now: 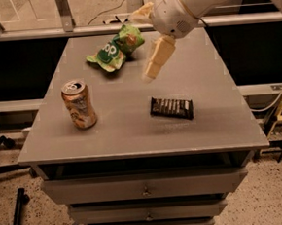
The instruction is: Knock orange can over
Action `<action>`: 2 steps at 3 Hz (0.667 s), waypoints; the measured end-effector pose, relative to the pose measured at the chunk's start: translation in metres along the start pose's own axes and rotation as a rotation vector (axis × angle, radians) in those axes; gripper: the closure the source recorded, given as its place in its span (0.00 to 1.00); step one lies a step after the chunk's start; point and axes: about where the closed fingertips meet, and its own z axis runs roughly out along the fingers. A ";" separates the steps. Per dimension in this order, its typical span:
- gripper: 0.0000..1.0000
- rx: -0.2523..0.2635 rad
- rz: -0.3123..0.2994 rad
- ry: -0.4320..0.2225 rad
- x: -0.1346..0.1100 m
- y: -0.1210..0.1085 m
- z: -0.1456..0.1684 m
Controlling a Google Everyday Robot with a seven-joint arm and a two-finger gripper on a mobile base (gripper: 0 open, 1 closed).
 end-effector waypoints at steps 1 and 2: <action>0.00 -0.021 0.029 -0.160 -0.025 -0.001 0.026; 0.00 -0.095 0.024 -0.233 -0.056 0.016 0.047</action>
Offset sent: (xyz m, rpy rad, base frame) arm -0.0521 0.1086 -0.0071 0.2058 0.1807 0.2296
